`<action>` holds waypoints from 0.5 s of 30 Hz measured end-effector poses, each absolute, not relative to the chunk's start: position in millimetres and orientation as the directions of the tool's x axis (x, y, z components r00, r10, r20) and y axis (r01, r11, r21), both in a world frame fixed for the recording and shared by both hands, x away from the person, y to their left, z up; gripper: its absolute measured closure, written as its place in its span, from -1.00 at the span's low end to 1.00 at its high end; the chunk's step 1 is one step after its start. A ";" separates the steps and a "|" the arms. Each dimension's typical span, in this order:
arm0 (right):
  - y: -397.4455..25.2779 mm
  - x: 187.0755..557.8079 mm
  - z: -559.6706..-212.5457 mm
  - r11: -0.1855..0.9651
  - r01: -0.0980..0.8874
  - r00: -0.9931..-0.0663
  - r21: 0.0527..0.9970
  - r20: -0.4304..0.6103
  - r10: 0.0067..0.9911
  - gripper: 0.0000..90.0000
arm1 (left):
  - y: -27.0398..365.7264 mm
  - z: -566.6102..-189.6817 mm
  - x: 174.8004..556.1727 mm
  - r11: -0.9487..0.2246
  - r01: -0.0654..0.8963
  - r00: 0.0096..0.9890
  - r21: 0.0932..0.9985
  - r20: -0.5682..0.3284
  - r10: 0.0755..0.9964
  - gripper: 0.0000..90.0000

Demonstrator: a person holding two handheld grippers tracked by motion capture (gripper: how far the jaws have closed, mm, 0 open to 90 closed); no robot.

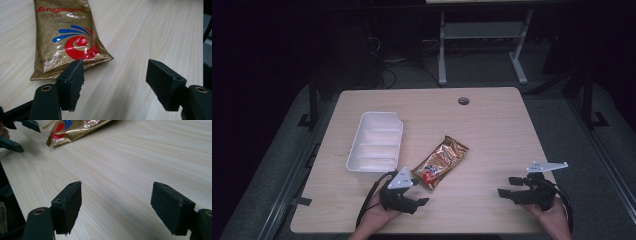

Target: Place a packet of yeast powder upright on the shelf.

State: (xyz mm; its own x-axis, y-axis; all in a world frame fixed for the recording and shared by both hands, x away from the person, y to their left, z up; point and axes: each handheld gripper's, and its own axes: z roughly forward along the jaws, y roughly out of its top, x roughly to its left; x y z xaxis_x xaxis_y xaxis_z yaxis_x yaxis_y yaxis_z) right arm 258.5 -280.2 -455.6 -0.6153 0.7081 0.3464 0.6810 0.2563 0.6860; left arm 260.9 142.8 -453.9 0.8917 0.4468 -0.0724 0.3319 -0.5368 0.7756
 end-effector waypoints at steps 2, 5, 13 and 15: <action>-276.4 260.2 -455.1 0.260 0.679 -0.620 0.686 0.346 0.704 -0.48 | 142.2 -452.8 261.6 -0.532 0.336 0.886 0.777 -0.068 0.459 -0.28; -272.6 260.8 -454.9 0.278 0.671 -0.630 0.688 0.329 0.704 -0.48 | 141.5 -452.5 262.1 -0.538 0.338 0.881 0.772 -0.059 0.470 -0.27; -271.7 263.1 -456.4 0.272 0.672 -0.618 0.688 0.319 0.719 -0.50 | 136.7 -449.6 262.2 -0.561 0.323 0.876 0.763 -0.016 0.482 -0.12; -271.2 265.7 -456.8 0.266 0.673 -0.614 0.690 0.321 0.721 -0.52 | 135.6 -449.0 262.9 -0.566 0.325 0.873 0.758 -0.011 0.488 0.02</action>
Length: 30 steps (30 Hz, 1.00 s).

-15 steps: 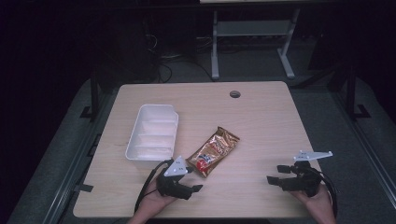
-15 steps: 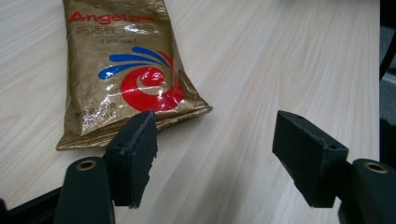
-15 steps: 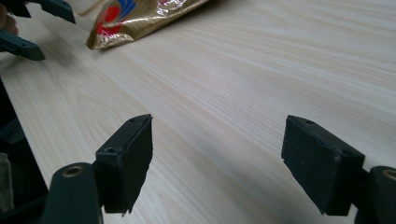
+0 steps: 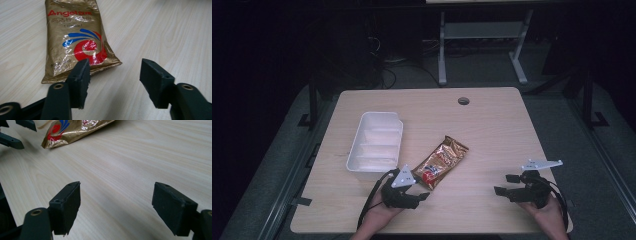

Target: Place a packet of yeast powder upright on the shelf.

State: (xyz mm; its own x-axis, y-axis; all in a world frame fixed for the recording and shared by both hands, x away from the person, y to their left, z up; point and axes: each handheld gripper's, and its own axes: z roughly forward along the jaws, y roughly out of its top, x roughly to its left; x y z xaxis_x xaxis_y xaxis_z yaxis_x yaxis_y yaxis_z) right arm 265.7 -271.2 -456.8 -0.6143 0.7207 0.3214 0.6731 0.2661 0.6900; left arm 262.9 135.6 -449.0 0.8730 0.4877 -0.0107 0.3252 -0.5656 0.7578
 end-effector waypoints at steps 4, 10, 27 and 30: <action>-265.9 271.2 -455.9 0.266 0.669 -0.620 0.694 0.323 0.715 -0.52 | 134.6 -446.4 265.9 -0.569 0.334 0.866 0.752 -0.006 0.500 0.15; -260.5 281.0 -453.0 0.262 0.662 -0.622 0.702 0.321 0.714 -0.53 | 131.4 -439.2 272.6 -0.553 0.371 0.849 0.746 -0.031 0.527 0.36; -226.4 330.9 -433.3 0.262 0.652 -0.640 0.712 0.331 0.693 -0.49 | 101.8 -439.4 298.9 -0.626 0.403 0.832 0.668 0.018 0.554 0.68; -222.0 338.9 -432.1 0.255 0.653 -0.640 0.713 0.339 0.690 -0.49 | 101.2 -441.0 299.5 -0.637 0.402 0.834 0.658 0.023 0.551 0.67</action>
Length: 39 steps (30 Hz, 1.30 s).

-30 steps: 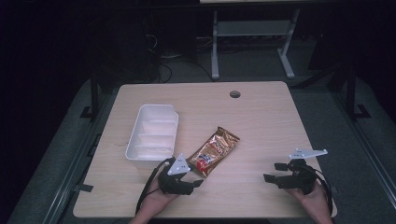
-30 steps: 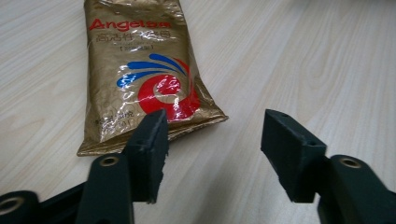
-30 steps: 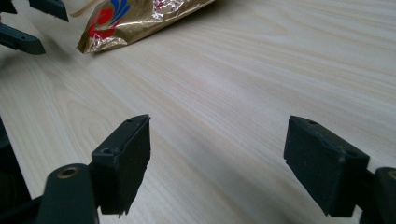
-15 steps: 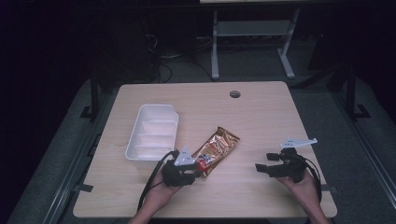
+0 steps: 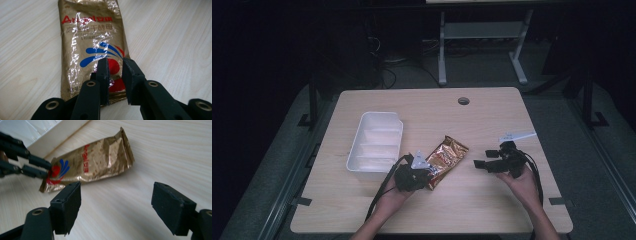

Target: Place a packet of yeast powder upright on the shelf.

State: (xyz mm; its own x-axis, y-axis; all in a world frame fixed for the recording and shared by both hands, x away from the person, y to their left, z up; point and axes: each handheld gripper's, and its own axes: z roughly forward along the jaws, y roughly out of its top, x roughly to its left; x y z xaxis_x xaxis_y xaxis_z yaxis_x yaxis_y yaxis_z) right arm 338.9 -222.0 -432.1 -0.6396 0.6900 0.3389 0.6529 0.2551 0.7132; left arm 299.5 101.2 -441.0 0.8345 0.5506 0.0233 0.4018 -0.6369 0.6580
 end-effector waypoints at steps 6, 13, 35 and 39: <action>-208.8 367.8 -432.8 0.249 0.670 -0.632 0.700 0.361 0.686 -0.44 | 104.2 -443.9 300.9 -0.631 0.406 0.835 0.662 0.012 0.550 0.70; -186.6 399.1 -450.1 0.237 0.730 -0.597 0.641 0.428 0.679 -0.38 | 106.8 -445.2 301.4 -0.625 0.409 0.834 0.665 0.006 0.552 0.70; -177.7 396.1 -462.3 0.230 0.727 -0.630 0.647 0.494 0.599 0.94 | 111.8 -442.1 300.0 -0.596 0.410 0.825 0.691 -0.003 0.565 0.47; -178.5 387.4 -449.1 0.249 0.677 -0.675 0.692 0.449 0.586 0.97 | 114.3 -435.0 299.0 -0.564 0.400 0.821 0.722 -0.009 0.571 0.27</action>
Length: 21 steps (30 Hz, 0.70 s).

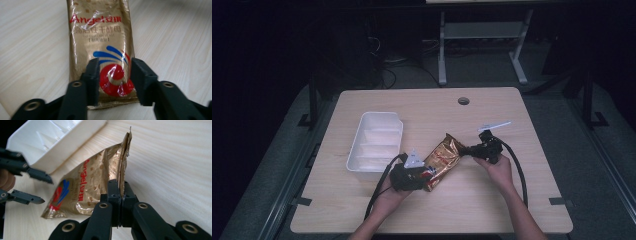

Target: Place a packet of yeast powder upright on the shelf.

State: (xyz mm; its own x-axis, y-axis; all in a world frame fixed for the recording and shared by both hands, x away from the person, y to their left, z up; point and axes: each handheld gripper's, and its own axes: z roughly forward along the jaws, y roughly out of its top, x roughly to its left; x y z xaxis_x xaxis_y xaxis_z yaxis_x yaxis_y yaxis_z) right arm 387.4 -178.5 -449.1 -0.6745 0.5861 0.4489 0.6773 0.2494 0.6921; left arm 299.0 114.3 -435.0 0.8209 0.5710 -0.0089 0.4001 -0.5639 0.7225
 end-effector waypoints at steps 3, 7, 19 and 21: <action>-178.9 375.9 -432.1 0.279 0.623 -0.722 0.731 0.400 0.565 0.98 | 115.4 -431.0 298.5 -0.536 0.393 0.821 0.747 -0.022 0.571 -0.04; -181.6 365.8 -418.3 0.301 0.574 -0.757 0.761 0.354 0.550 0.99 | 115.4 -428.7 298.3 -0.498 0.393 0.824 0.773 -0.055 0.564 -0.20; -190.2 331.6 -375.8 0.374 0.420 -0.849 0.827 0.213 0.484 0.99 | 105.9 -426.2 309.8 -0.453 0.401 0.846 0.796 -0.133 0.516 -0.45; -190.2 326.9 -369.5 0.381 0.394 -0.864 0.836 0.195 0.465 0.99 | 103.8 -423.6 311.5 -0.446 0.395 0.853 0.803 -0.141 0.502 -0.47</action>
